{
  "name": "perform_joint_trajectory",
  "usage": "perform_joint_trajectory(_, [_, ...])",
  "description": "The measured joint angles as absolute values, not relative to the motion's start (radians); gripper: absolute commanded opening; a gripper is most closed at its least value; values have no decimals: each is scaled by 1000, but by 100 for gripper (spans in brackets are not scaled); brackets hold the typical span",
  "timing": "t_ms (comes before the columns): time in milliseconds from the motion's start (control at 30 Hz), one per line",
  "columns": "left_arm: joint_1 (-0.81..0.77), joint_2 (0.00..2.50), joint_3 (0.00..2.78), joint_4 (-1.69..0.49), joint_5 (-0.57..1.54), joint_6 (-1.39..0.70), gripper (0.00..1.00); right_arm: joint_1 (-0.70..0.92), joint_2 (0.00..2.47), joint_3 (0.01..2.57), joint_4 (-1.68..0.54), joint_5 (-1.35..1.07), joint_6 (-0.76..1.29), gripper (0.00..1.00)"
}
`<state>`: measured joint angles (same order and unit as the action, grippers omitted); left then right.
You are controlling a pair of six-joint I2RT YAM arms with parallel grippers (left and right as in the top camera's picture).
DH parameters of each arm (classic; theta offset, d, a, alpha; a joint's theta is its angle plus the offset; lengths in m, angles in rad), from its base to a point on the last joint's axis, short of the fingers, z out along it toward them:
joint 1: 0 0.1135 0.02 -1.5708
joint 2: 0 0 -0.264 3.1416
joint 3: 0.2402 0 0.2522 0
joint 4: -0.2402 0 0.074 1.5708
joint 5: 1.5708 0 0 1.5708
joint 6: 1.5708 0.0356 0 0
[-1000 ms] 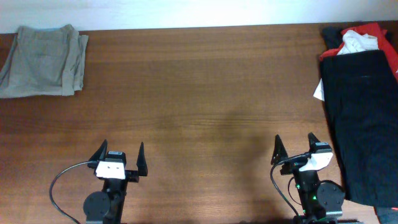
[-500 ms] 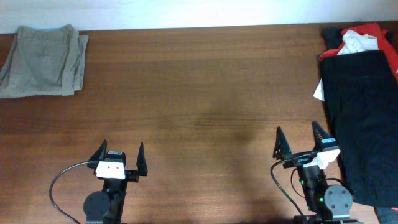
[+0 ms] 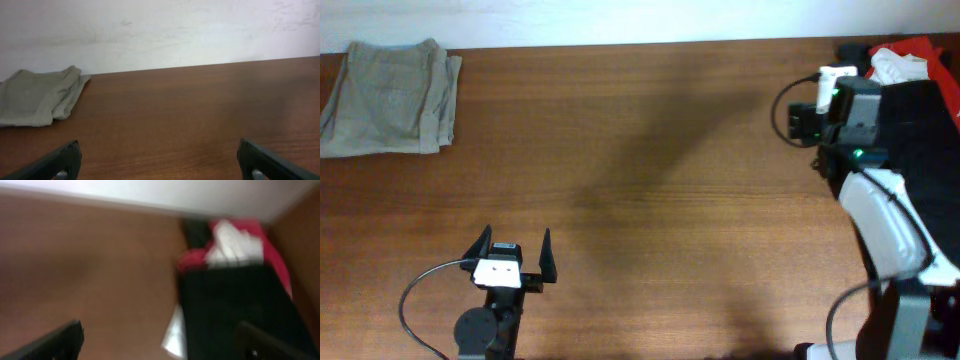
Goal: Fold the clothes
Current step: 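Grasp the waistband of the black pants with the right gripper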
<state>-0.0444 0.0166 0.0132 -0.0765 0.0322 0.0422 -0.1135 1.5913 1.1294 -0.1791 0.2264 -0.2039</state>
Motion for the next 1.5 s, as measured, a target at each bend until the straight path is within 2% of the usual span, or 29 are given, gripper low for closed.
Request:
perform_joint_trajectory(33, [-44, 17, 13, -76, 33, 42, 99, -169, 1675, 1242, -329, 255, -216, 99])
perform_joint_trajectory(233, [-44, 17, 13, -77, 32, 42, 99, -179, 1972, 1592, -575, 348, -356, 99])
perform_joint_trajectory(400, [-44, 17, 13, -76, 32, 42, 99, -183, 2149, 1620, -538, 442, -384, 99])
perform_joint_trajectory(667, [-44, 17, 13, -76, 33, 42, 99, -192, 2260, 1626, -339, 447, -393, 99])
perform_joint_trajectory(833, [-44, 17, 13, -76, 32, 42, 99, -242, 2271, 1630, -321, 448, -393, 100])
perform_joint_trajectory(933, [-44, 17, 13, -76, 32, 43, 99, -250, 2274, 1633, -321, 447, -393, 88])
perform_joint_trajectory(967, [-44, 17, 13, -76, 33, 42, 99, -250, 2280, 1635, -318, 448, -393, 69])
perform_joint_trajectory(1067, [-44, 17, 13, -76, 32, 42, 99, -249, 2297, 1642, -312, 448, -370, 68])
perform_joint_trajectory(1133, [-44, 17, 13, -76, 32, 42, 99, -249, 2299, 1642, -311, 448, -330, 40])
perform_joint_trajectory(1167, [-44, 17, 13, -76, 32, 42, 99, -249, 2307, 1642, -309, 448, -318, 33])
perform_joint_trajectory(1200, [-44, 17, 13, -76, 32, 42, 99, -248, 2310, 1643, -309, 444, -310, 33])
perform_joint_trajectory(1267, [-44, 17, 13, -76, 33, 42, 99, -248, 2314, 1643, -310, 443, -308, 24])
perform_joint_trajectory(1300, [-44, 17, 13, -76, 33, 42, 99, -247, 2317, 1643, -310, 445, -305, 29])
perform_joint_trajectory(1333, [-44, 17, 13, -76, 32, 42, 99, -242, 2317, 1643, -310, 447, -304, 26])
perform_joint_trajectory(1367, [-44, 17, 13, -76, 33, 43, 99, -234, 2317, 1643, -312, 455, -303, 17])
perform_joint_trajectory(1400, [-44, 17, 13, -76, 33, 42, 99, -228, 2317, 1643, -313, 467, -302, 12])
perform_joint_trajectory(1467, [-44, 17, 13, -76, 33, 42, 99, -206, 2324, 1643, -310, 505, -301, 5])
perform_joint_trajectory(1500, [-44, 17, 13, -76, 33, 42, 99, -204, 2325, 1643, -309, 512, -300, 5])
